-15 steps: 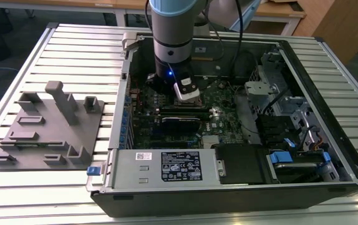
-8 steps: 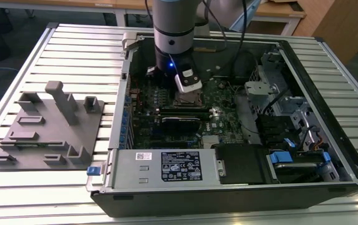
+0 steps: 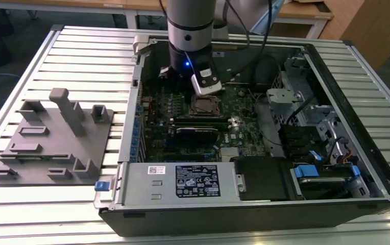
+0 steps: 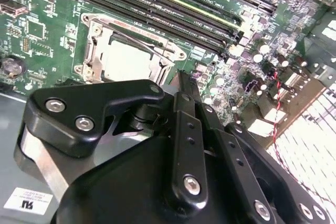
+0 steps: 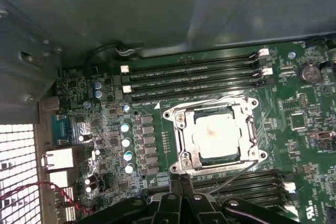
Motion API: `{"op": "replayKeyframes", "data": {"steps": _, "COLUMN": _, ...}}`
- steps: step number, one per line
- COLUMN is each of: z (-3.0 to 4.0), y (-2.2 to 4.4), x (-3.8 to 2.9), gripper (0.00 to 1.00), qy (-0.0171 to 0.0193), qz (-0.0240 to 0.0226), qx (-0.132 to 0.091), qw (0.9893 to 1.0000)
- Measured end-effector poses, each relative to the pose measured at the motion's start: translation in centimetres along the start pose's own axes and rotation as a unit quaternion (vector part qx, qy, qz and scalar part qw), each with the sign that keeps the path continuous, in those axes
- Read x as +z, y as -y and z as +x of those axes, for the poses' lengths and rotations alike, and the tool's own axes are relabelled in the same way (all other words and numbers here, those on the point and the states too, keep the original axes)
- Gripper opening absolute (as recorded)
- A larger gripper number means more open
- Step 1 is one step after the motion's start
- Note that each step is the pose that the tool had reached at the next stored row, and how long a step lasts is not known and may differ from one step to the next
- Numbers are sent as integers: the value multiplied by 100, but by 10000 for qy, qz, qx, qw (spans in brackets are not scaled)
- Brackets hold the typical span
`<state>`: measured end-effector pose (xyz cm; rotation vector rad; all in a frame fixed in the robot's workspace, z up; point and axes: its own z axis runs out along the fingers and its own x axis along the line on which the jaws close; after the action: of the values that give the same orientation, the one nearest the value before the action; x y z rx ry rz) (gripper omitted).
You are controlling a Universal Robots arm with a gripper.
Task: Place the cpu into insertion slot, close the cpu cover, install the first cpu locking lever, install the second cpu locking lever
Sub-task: 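Install the second cpu locking lever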
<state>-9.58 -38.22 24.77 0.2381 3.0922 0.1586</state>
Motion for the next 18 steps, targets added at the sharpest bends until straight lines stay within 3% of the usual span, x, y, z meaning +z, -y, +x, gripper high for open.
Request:
{"op": "replayKeyframes", "data": {"steps": 4, "z": -8, "y": -2, "x": -6, "gripper": 10, "qy": 0, "qz": -1, "qx": -1, "qw": 10000}}
{"op": "replayKeyframes", "data": {"steps": 13, "z": -194, "y": -29, "x": 2, "gripper": 10, "qy": 1, "qz": 5, "qx": 0, "qw": 10000}}
{"op": "replayKeyframes", "data": {"steps": 18, "z": -219, "y": 18, "x": -1, "gripper": 10, "qy": 0, "qz": 6, "qx": 0, "qw": 10000}}
